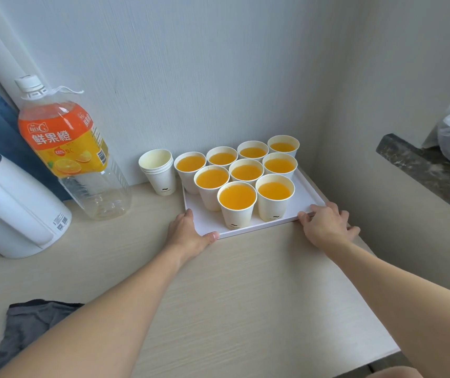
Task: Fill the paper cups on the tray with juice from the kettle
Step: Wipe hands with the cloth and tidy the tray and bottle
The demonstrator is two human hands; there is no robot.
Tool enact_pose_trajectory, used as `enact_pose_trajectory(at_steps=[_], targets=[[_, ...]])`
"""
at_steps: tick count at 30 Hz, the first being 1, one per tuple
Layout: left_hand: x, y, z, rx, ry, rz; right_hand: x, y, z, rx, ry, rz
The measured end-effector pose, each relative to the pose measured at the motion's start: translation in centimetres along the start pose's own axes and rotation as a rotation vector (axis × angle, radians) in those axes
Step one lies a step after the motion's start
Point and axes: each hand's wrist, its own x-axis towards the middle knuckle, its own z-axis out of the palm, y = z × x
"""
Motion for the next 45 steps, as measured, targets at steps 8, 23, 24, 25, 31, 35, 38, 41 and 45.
enact_pose_trajectory(at_steps=[8, 23, 24, 25, 31, 35, 38, 41, 45], targets=[[0.8, 0.4, -0.1, 0.007, -0.009, 0.007, 0.9, -0.2, -0.1, 0.030, -0.031, 0.013], [2.7, 1.0, -0.3, 0.010, -0.018, 0.017, 2.3, -1.1, -0.2, 0.049, -0.057, 0.032], [2.8, 1.0, -0.3, 0.008, -0.020, 0.016, 2.4, -1.1, -0.2, 0.048, -0.057, 0.031], [2.9, 1.0, -0.3, 0.003, -0.018, 0.017, 2.5, -1.2, -0.2, 0.047, -0.056, 0.030], [3.5, 1.0, -0.3, -0.028, -0.028, 0.011, 3.2, -1.4, 0.1, 0.042, -0.058, 0.032], [3.8, 1.1, -0.3, -0.028, -0.042, 0.005, 3.4, -1.4, 0.2, 0.025, -0.048, 0.023], [3.4, 1.1, -0.3, -0.038, -0.029, -0.006, 3.4, -1.6, 0.1, 0.003, -0.065, 0.017], [2.8, 1.0, -0.4, -0.078, 0.002, -0.028, 2.7, -1.9, 0.3, -0.064, -0.056, 0.010], [1.9, 0.2, -1.3, -0.205, 0.141, -0.114, -1.3, -3.0, 1.0, 0.025, 0.181, -0.017]])
